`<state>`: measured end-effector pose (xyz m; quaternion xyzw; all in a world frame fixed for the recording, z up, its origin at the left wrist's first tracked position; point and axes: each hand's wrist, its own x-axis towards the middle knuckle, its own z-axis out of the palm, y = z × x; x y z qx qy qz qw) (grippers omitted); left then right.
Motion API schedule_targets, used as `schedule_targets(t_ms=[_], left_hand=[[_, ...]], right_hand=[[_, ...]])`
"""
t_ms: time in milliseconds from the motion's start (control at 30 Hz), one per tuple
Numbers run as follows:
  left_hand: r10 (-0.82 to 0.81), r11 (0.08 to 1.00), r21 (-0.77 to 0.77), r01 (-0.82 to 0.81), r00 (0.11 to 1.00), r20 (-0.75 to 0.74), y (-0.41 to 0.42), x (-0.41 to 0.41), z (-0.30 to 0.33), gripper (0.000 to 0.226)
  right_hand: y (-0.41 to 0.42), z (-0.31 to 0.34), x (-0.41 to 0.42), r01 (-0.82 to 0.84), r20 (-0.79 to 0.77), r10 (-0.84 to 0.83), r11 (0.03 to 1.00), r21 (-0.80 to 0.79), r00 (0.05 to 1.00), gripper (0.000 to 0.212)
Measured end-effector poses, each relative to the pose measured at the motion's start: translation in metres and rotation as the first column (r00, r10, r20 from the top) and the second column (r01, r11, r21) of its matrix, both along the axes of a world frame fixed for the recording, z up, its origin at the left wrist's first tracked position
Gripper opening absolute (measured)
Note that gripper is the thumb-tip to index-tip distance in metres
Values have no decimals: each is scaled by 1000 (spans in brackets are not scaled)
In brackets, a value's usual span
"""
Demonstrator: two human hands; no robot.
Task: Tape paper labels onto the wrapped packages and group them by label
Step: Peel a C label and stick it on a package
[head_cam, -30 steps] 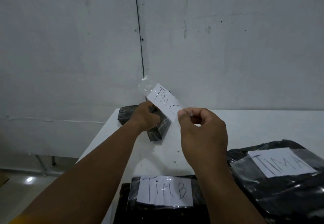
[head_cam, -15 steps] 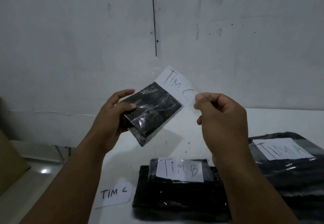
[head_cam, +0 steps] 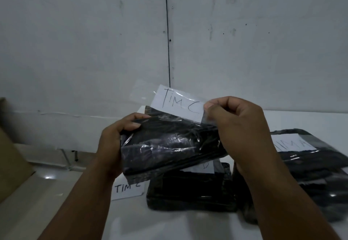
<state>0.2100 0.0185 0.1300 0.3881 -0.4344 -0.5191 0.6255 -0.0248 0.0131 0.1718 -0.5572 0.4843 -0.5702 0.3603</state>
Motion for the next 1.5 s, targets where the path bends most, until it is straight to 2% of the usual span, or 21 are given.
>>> schedule_targets(t_ms=[67, 167, 233, 267, 333, 467, 600, 767, 967, 1100, 1200, 1333, 1500], left_hand=[[-50, 998, 35, 49, 998, 29, 3, -5, 2, 47], [25, 996, 84, -29, 998, 53, 5, -18, 5, 28], [85, 988, 123, -92, 995, 60, 3, -23, 2, 49], [93, 985, 140, -101, 994, 66, 2, -24, 1, 52], [118, 976, 174, -129, 990, 71, 1, -27, 0, 46], [107, 960, 252, -124, 991, 79, -3, -26, -8, 15], [77, 945, 314, -93, 995, 63, -6, -25, -17, 19], [121, 945, 292, -146, 987, 102, -11, -21, -23, 18], [169, 947, 233, -220, 961, 219, -11, -30, -16, 29], [283, 914, 233, -332, 933, 223, -12, -19, -15, 64], [290, 918, 177, -355, 905, 312, -7, -11, -18, 75], [271, 937, 102, -335, 877, 397, -1, -11, -18, 41], [315, 924, 26, -382, 796, 517, 3, -15, -18, 25]], right_hand=[[3, -1, -3, -9, -23, 9, 1000, 9, 1000, 12], [3, -3, -6, -19, -82, 23, 999, 48, 996, 13], [2, -7, -7, 1, -107, 6, 998, 64, 994, 13], [1, -8, -7, 13, -115, -5, 998, 68, 993, 13], [0, -12, -8, 27, -130, -16, 996, 80, 991, 14], [-1, -20, -6, 13, -181, 8, 993, 118, 984, 14], [-2, -25, -5, 2, -214, 30, 989, 148, 976, 14], [-5, -29, -3, 16, -228, 20, 988, 155, 974, 14], [-8, -33, -2, 35, -254, 8, 985, 167, 967, 16], [-11, -34, -7, 22, -238, 15, 988, 155, 971, 16], [-13, -35, -10, 5, -224, 34, 985, 170, 974, 15], [-13, -34, -13, -10, -237, 54, 983, 182, 970, 15], [-12, -34, -14, -19, -284, 72, 982, 186, 956, 15]])
